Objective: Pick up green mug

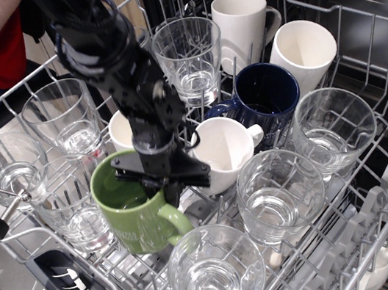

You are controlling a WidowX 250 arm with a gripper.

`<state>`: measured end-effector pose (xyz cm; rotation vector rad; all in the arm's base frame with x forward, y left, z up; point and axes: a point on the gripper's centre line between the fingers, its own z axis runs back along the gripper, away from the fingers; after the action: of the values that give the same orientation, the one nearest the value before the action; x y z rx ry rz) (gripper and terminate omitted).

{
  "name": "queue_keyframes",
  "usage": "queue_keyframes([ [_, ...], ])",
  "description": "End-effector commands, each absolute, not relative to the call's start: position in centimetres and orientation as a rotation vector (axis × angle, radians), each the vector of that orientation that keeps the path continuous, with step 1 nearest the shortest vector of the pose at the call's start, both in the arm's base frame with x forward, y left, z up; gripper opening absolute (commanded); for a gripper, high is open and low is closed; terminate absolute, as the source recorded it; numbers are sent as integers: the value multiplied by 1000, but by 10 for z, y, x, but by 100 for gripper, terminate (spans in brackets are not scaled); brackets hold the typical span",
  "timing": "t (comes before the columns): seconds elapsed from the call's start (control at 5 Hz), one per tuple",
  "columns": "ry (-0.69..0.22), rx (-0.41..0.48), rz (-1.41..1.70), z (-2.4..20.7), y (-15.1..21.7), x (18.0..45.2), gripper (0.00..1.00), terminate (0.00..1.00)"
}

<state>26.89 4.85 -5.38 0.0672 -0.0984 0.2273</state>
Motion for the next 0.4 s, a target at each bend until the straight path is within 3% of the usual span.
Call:
queue_keyframes([
  [0.0,-173,-9,255,23,35,285,0,0],
  [0.2,-155,-13,283,51,26,287,0,0],
])
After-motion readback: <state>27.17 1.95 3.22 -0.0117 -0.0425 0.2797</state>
